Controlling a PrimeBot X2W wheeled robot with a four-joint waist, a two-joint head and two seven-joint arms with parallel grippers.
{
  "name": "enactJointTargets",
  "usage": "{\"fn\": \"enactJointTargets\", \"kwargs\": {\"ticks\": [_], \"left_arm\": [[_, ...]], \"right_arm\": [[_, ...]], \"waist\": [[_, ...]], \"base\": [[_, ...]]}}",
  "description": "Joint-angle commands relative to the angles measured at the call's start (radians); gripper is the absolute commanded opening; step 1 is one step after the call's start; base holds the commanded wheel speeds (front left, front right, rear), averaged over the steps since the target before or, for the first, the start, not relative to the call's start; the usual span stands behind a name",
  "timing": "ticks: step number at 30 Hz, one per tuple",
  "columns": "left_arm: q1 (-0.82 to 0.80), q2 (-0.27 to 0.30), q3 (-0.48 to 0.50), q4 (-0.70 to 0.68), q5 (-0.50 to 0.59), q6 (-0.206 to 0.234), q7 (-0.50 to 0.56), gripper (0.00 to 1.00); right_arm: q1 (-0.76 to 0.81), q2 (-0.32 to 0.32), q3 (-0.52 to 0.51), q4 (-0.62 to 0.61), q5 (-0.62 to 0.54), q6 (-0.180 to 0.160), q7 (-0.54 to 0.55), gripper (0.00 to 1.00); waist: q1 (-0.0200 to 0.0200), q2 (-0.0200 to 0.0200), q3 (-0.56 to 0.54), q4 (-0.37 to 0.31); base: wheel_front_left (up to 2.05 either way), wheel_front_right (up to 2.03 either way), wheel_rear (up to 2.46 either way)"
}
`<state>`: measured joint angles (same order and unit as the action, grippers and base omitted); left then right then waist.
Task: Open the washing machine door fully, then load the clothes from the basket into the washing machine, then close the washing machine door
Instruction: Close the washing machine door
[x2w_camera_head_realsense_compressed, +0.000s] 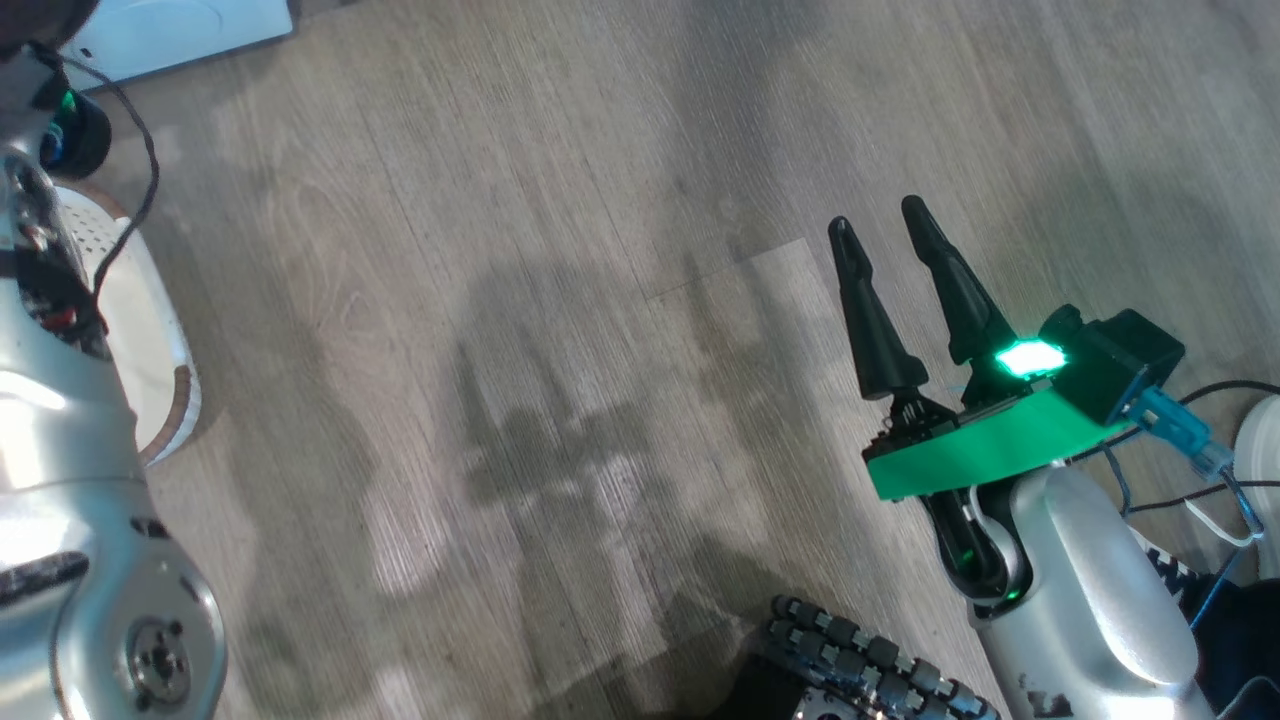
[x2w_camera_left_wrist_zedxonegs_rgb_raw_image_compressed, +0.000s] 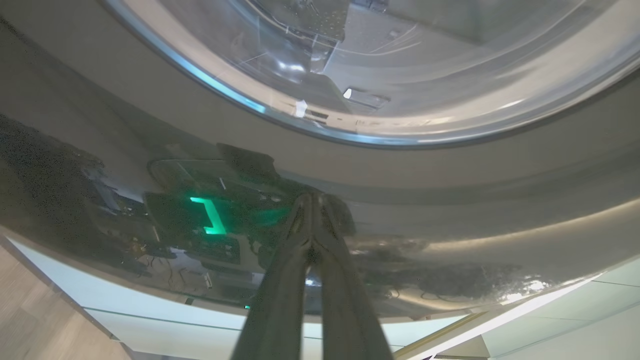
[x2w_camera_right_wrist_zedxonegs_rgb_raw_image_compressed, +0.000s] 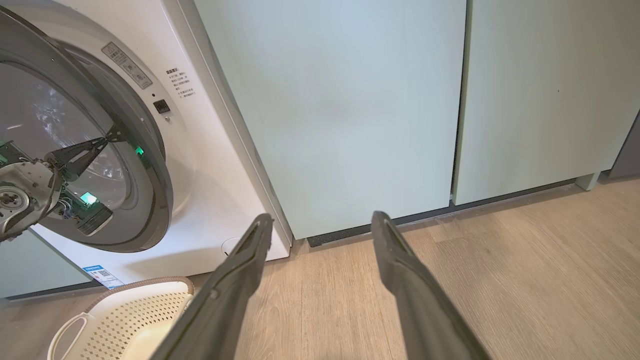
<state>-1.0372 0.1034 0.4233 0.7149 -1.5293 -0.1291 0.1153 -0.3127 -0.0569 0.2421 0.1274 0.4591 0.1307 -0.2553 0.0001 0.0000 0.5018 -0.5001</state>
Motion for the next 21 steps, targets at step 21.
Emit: {"fn": "enactJointTargets", "kwargs": {"ticks": [21], "left_arm": [[0.272,-0.033,-0.043,-0.134,-0.01,-0.002,0.081,0.0]], "right_arm": [[0.045,0.007,-0.023,-0.003,-0.067,0.0,-0.006,1.0]], "waist": [[-0.0001,0.0,-0.164,0.124]], "base": [[0.0,0.0,0.0]]}}
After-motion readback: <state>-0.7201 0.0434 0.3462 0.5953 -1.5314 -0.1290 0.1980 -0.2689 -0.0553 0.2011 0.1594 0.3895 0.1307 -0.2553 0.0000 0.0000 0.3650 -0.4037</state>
